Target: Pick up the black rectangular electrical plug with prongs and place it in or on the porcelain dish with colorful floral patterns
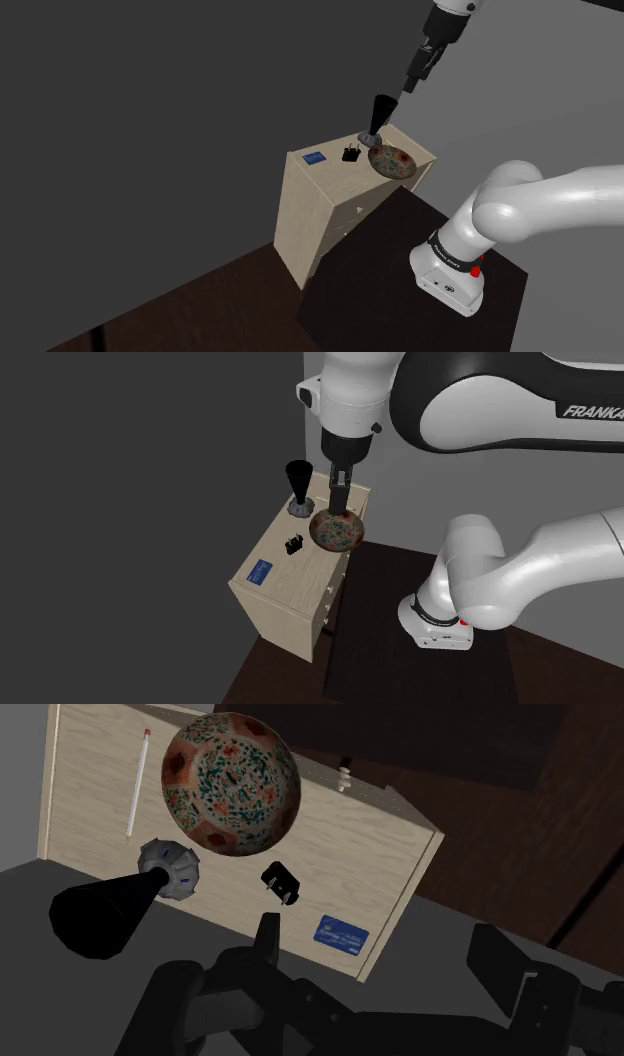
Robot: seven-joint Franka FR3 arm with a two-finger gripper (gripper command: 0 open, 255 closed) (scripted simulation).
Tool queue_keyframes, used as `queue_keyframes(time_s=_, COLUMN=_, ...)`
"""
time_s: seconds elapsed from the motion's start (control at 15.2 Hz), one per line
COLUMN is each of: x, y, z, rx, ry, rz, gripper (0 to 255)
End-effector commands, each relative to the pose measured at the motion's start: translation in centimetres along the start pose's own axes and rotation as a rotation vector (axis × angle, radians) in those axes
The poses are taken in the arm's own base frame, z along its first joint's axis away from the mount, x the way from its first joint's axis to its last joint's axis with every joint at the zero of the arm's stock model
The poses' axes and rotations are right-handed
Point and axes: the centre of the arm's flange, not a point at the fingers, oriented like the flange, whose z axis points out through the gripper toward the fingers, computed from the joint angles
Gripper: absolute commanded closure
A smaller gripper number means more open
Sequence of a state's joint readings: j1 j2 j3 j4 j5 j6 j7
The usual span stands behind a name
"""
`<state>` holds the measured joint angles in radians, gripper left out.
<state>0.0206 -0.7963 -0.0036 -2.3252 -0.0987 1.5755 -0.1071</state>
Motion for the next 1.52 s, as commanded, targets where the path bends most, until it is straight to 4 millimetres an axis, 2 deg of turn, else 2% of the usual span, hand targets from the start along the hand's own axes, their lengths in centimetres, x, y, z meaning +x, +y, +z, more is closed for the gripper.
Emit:
queue_keyframes(time_s=0.0, x=0.0, y=0.0, z=0.0, rx=0.000, ry=0.000, rz=0.000, gripper=0)
queue_keyframes(time_s=1.45, x=9.8, y=7.6, z=26.9, rx=0.092, ry=-0.040, rz=0.213, gripper=0)
